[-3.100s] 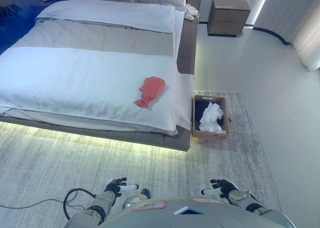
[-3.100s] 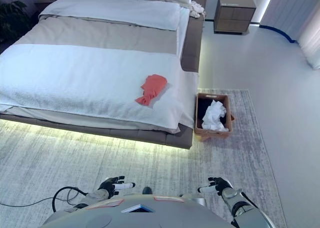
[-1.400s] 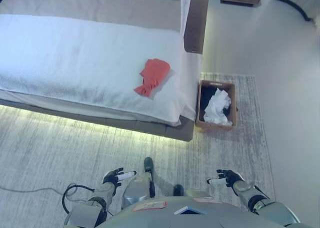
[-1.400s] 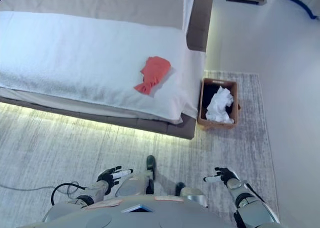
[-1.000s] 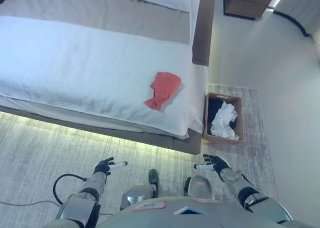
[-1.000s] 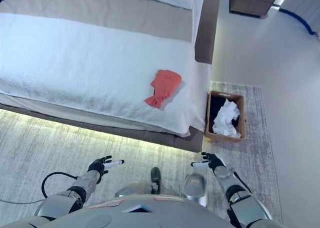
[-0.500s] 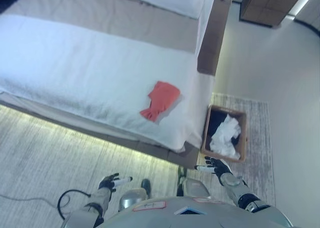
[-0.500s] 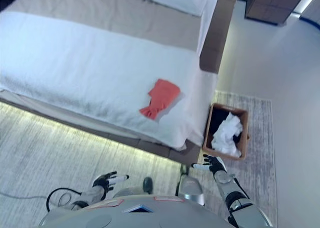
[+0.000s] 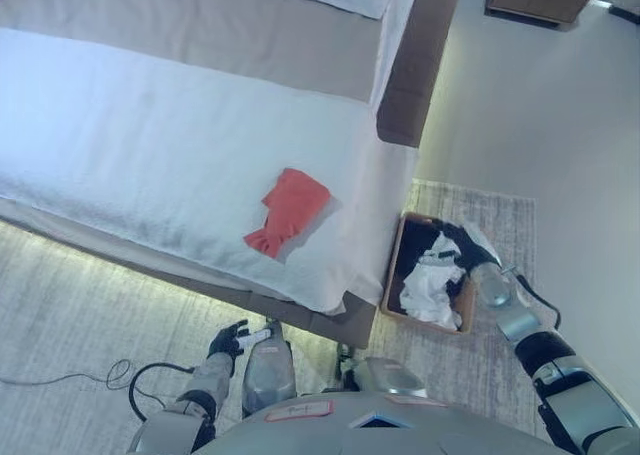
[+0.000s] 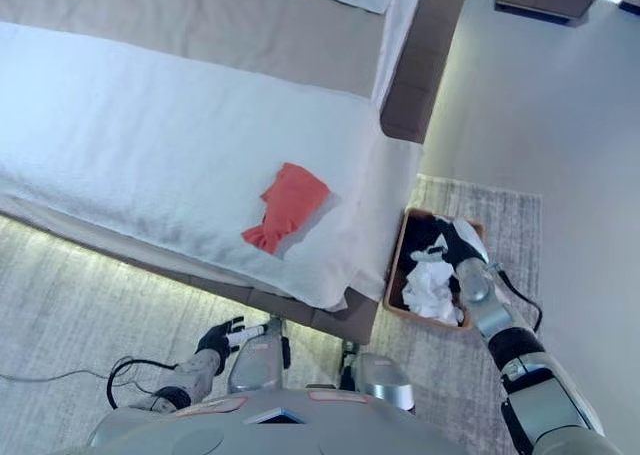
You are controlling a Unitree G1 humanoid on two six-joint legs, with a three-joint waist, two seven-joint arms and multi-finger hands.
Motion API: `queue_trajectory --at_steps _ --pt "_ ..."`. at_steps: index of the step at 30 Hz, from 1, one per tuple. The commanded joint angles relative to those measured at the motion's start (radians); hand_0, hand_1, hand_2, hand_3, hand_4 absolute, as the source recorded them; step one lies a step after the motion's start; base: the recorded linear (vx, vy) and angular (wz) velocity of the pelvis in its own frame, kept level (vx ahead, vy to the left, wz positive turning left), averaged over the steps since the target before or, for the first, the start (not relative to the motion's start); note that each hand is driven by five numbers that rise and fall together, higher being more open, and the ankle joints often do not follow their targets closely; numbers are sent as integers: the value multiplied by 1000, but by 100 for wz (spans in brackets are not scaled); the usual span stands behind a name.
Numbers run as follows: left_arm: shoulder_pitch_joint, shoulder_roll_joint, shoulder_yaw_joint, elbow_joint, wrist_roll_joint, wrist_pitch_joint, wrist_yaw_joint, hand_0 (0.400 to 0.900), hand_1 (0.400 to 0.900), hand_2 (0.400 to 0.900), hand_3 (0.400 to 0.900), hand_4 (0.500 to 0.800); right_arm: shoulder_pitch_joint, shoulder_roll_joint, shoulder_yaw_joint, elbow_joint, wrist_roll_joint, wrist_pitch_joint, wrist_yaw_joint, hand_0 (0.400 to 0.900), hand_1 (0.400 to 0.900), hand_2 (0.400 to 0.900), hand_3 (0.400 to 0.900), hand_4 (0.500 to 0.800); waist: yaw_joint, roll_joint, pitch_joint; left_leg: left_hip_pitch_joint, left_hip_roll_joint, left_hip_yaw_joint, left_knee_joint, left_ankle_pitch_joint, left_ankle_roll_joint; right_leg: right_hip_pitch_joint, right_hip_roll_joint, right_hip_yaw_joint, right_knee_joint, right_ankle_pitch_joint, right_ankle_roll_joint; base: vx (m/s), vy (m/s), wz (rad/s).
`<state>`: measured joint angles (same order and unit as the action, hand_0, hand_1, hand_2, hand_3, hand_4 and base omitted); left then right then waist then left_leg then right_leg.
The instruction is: Put the clothes on the bed into the basket.
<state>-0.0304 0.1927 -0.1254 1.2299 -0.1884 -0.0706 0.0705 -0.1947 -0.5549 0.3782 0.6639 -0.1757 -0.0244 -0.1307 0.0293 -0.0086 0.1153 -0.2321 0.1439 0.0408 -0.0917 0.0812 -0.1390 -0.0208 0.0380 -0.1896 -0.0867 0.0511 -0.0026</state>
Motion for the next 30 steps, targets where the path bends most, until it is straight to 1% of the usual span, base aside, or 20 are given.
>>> queue_trajectory --at_steps 1,2,4,7,9,11,12,14,16,18,19,20,21,22,23,24,26,27,29,30 --pt "-25 36 -47 36 50 -13 32 900 900 900 900 800 -99 -50 -32 -115 -69 -41 -61 900 900 900 900 800 12 13 -13 -8 -35 -19 15 75 28 -18 -127 37 -1 -56 94 92 121 -9" --pt "-40 48 -52 36 51 -12 39 900 900 900 900 800 -126 -34 -25 -94 -58 -39 -68 900 900 900 900 800 18 1 -9 -23 -42 -19 36 61 36 -24 -140 45 -1 -49 98 40 92 -11" --pt "-87 80 -70 31 46 -11 55 900 900 900 900 800 -238 -7 27 -108 -39 -32 -78 900 900 900 900 800 32 -27 34 -87 -63 -19 112 32 52 -58 -166 62 -1 -24 103 -49 116 -18" --pt "-152 103 -87 29 27 -18 73 900 900 900 900 800 -385 15 106 -69 -16 -43 -89 900 900 900 900 800 49 -51 75 -151 -84 -23 155 9 63 -131 -178 84 -1 9 108 -99 94 -20" --pt "-171 107 -91 29 8 -16 81 900 900 900 900 800 -449 30 143 -73 15 -49 -82 900 900 900 900 800 53 -70 87 -180 -88 -23 167 5 69 -167 -178 94 -1 25 109 -10 64 -13" --pt "-192 117 -100 44 8 -13 84 900 900 900 900 800 -546 32 207 -77 35 -53 -59 900 900 900 900 800 56 -101 108 -214 -83 -30 183 -1 74 -200 -174 97 -1 40 109 4 28 -12" --pt "-192 117 -99 44 8 -13 84 900 900 900 900 800 -547 33 207 -76 35 -53 -59 900 900 900 900 800 55 -101 108 -216 -83 -30 185 -1 74 -201 -174 97 -1 40 109 0 0 0" --pt "-209 130 -104 41 -1 -15 92 900 900 900 900 800 -623 32 252 -74 47 -61 -55 900 900 900 900 800 65 -129 137 -258 -81 -44 213 -7 72 -229 -168 94 -1 49 108 -20 -37 11" --pt "-212 134 -103 40 -6 -14 94 900 900 900 900 800 -654 32 267 -66 52 -62 -53 900 900 900 900 800 68 -137 144 -273 -80 -51 223 -9 71 -239 -165 91 -1 52 107 -10 -31 9" --pt "-216 138 -93 44 -23 -16 102 900 900 900 900 800 -695 46 283 -70 61 -65 -59 900 900 900 900 800 75 -167 167 -305 -73 -68 240 -12 68 -262 -153 83 -1 58 107 -9 -40 5" --pt "-216 138 -93 44 -23 -16 102 900 900 900 900 800 -696 46 283 -69 61 -65 -59 900 900 900 900 800 74 -167 166 -307 -73 -69 241 -12 67 -263 -153 83 -1 59 107 -11 -77 8" --pt "-218 141 -84 51 -45 -17 109 900 900 900 900 800 -720 62 300 -50 61 -65 -63 900 900 900 900 800 86 -194 185 -328 -65 -81 252 -14 65 -277 -143 76 -1 61 107 -4 -81 11" --pt "-217 144 -77 53 -54 -16 112 900 900 900 900 800 -737 65 309 -49 59 -63 -63 900 900 900 900 800 88 -207 190 -337 -62 -89 256 -14 64 -282 -137 71 -1 62 107 -4 -81 11" --pt "-217 145 -77 53 -54 -16 112 900 900 900 900 800 -738 66 310 -49 59 -63 -63 900 900 900 900 800 87 -207 189 -339 -62 -90 257 -14 64 -283 -137 71 -1 62 107 4 -80 12" --pt "-215 151 -69 63 -59 -14 118 900 900 900 900 800 -759 81 320 -41 66 -63 -68 900 900 900 900 800 100 -235 211 -349 -53 -103 263 -18 60 -288 -126 66 -1 63 106 -4 -57 10" --pt "-215 151 -69 63 -59 -14 118 900 900 900 900 800 -760 82 320 -41 66 -63 -68 900 900 900 900 800 96 -235 207 -354 -55 -106 261 -14 61 -292 -127 64 -1 64 107 -4 -77 14" --pt "-222 169 -69 77 -60 -10 124 900 900 900 900 800 -802 120 344 8 80 -56 -62 900 900 900 900 800 109 -274 230 -373 -46 -123 274 -19 55 -299 -113 56 -1 64 102 4 -74 19" --pt "-222 169 -68 77 -60 -10 124 900 900 900 900 800 -803 121 344 8 80 -56 -62 900 900 900 900 800 105 -274 226 -379 -48 -126 273 -15 55 -303 -114 52 -1 65 103 6 -76 23" --pt "-233 193 -71 77 -73 -7 123 900 900 900 900 800 -861 174 363 81 120 -32 -43 900 900 900 900 800 121 -305 245 -390 -43 -145 281 -17 51 -306 -100 45 -1 64 99 0 -73 18" --pt "-233 193 -71 77 -73 -7 123 900 900 900 900 800 -861 174 363 81 120 -32 -43 900 900 900 900 800 116 -305 240 -395 -45 -148 279 -13 51 -310 -101 41 -1 64 99 5 -73 18"
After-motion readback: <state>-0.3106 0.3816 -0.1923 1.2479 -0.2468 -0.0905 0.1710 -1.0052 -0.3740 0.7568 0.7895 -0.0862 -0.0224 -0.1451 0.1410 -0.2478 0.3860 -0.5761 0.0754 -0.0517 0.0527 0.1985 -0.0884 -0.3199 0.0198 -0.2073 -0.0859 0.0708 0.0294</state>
